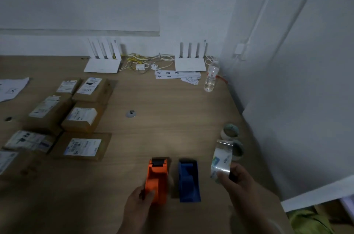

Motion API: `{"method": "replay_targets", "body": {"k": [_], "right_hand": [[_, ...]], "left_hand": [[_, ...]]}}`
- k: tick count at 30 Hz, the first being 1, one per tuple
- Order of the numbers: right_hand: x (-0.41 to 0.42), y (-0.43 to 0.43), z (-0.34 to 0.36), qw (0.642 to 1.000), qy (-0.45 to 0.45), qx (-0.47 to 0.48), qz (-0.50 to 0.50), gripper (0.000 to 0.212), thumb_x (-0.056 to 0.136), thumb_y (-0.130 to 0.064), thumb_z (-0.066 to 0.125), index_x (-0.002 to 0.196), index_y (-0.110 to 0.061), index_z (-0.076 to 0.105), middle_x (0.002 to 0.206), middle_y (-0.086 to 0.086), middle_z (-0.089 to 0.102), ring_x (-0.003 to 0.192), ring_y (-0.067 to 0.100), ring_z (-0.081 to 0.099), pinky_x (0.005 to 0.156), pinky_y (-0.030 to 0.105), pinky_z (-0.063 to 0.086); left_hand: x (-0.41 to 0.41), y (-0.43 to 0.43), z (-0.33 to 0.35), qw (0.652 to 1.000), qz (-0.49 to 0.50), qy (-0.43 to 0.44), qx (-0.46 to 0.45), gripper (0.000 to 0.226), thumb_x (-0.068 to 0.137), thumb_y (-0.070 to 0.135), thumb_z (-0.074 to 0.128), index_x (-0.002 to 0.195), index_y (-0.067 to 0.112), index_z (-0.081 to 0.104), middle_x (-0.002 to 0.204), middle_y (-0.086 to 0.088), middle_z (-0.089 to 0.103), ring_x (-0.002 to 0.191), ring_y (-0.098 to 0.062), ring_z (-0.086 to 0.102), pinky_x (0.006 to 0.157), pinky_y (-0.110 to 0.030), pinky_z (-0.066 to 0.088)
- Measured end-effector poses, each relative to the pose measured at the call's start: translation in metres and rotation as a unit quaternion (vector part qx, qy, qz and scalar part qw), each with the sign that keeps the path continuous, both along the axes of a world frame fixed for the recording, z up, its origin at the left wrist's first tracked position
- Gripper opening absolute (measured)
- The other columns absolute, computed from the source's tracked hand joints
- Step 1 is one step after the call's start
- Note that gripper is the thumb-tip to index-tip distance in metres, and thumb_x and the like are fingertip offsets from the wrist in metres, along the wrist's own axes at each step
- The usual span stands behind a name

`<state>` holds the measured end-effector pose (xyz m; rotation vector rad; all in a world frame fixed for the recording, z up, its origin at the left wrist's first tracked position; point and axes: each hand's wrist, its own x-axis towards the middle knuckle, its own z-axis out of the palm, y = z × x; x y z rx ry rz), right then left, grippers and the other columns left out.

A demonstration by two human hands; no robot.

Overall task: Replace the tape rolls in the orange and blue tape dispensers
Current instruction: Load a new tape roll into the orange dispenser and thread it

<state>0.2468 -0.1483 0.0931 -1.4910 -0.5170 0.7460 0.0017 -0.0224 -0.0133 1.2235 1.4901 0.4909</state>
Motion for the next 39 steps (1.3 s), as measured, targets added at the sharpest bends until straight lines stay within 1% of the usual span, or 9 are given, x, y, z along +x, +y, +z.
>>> {"method": "replay_targets", "body": {"k": [4, 9, 12, 14, 17, 23, 28, 33, 39], "right_hand": [[-0.008, -0.001, -0.001, 1.000, 0.014, 0.002, 0.019, 0.011, 0.083, 0.016, 0.062, 0.086, 0.005, 0.064, 0.077, 0.013, 0.075, 0.068, 0.013, 0.068, 0.058, 0.021, 0.054], [-0.019, 0.002, -0.004, 0.999, 0.041, 0.000, 0.029, 0.009, 0.084, 0.013, 0.062, 0.092, 0.009, 0.064, 0.086, 0.020, 0.075, 0.076, 0.020, 0.071, 0.062, 0.025, 0.057], [-0.025, 0.010, -0.007, 0.999, 0.038, 0.009, 0.029, 0.012, 0.082, 0.009, 0.068, 0.091, 0.013, 0.062, 0.087, 0.024, 0.074, 0.076, 0.023, 0.070, 0.063, 0.027, 0.056], [-0.028, 0.015, -0.008, 0.999, 0.022, -0.001, 0.037, 0.012, 0.081, 0.005, 0.071, 0.089, 0.011, 0.064, 0.086, 0.023, 0.074, 0.077, 0.024, 0.070, 0.064, 0.028, 0.056], [-0.036, 0.022, -0.005, 0.998, 0.010, -0.025, 0.063, 0.008, 0.086, 0.008, 0.064, 0.090, 0.002, 0.068, 0.081, 0.012, 0.076, 0.075, 0.018, 0.070, 0.061, 0.023, 0.055], [-0.048, 0.036, 0.011, 0.989, 0.049, -0.054, 0.130, 0.017, 0.091, -0.001, 0.061, 0.103, -0.011, 0.067, 0.098, 0.010, 0.077, 0.086, 0.016, 0.075, 0.065, 0.022, 0.057], [-0.064, 0.048, 0.013, 0.984, 0.018, -0.068, 0.163, 0.022, 0.091, 0.000, 0.061, 0.111, -0.009, 0.063, 0.101, 0.008, 0.078, 0.096, 0.024, 0.073, 0.078, 0.032, 0.059], [-0.077, 0.056, 0.008, 0.979, -0.031, -0.075, 0.187, 0.028, 0.085, -0.018, 0.065, 0.113, -0.016, 0.062, 0.105, 0.007, 0.076, 0.100, 0.020, 0.072, 0.092, 0.047, 0.057], [-0.075, 0.054, -0.005, 0.977, -0.050, -0.084, 0.190, 0.026, 0.089, -0.015, 0.066, 0.113, -0.022, 0.059, 0.110, 0.004, 0.073, 0.102, 0.013, 0.070, 0.090, 0.037, 0.058]], "left_hand": [[0.005, 0.003, -0.003, 1.000, -0.006, 0.008, 0.018, 0.014, 0.094, 0.001, 0.072, 0.093, 0.015, 0.068, 0.097, -0.021, 0.075, 0.091, -0.032, 0.068, 0.088, -0.037, 0.050], [0.007, 0.006, 0.000, 1.000, 0.003, -0.009, 0.022, 0.035, 0.095, 0.001, 0.070, 0.070, 0.026, 0.066, 0.075, 0.002, 0.069, 0.074, -0.024, 0.063, 0.068, -0.028, 0.049], [0.005, 0.009, 0.012, 0.999, 0.003, -0.019, 0.044, 0.023, 0.089, 0.017, 0.071, 0.070, 0.029, 0.067, 0.066, 0.006, 0.071, 0.070, -0.013, 0.068, 0.068, -0.028, 0.050], [0.004, 0.011, 0.020, 0.998, -0.004, -0.031, 0.050, 0.033, 0.096, 0.001, 0.068, 0.072, 0.024, 0.069, 0.064, 0.001, 0.071, 0.060, 0.002, 0.065, 0.064, -0.019, 0.050], [0.004, 0.014, 0.038, 0.996, 0.010, -0.074, 0.056, 0.031, 0.098, -0.007, 0.062, 0.076, 0.014, 0.071, 0.064, -0.003, 0.073, 0.070, -0.013, 0.065, 0.063, -0.020, 0.051], [0.009, 0.016, 0.093, 0.986, 0.008, -0.139, 0.087, 0.026, 0.100, -0.008, 0.057, 0.083, 0.007, 0.071, 0.058, 0.009, 0.075, 0.053, 0.007, 0.061, 0.053, -0.002, 0.048], [0.012, 0.015, 0.117, 0.980, 0.005, -0.162, 0.115, 0.014, 0.101, 0.001, 0.059, 0.092, -0.004, 0.070, 0.080, -0.016, 0.076, 0.075, -0.013, 0.068, 0.069, -0.024, 0.053], [0.016, 0.014, 0.133, 0.978, -0.023, -0.165, 0.123, 0.022, 0.101, -0.002, 0.057, 0.089, 0.009, 0.072, 0.072, 0.010, 0.079, 0.066, 0.006, 0.068, 0.060, -0.005, 0.052], [0.022, 0.012, 0.144, 0.975, -0.021, -0.190, 0.110, 0.029, 0.102, -0.003, 0.056, 0.089, 0.015, 0.074, 0.071, 0.010, 0.080, 0.064, 0.004, 0.068, 0.060, -0.006, 0.053]]}}
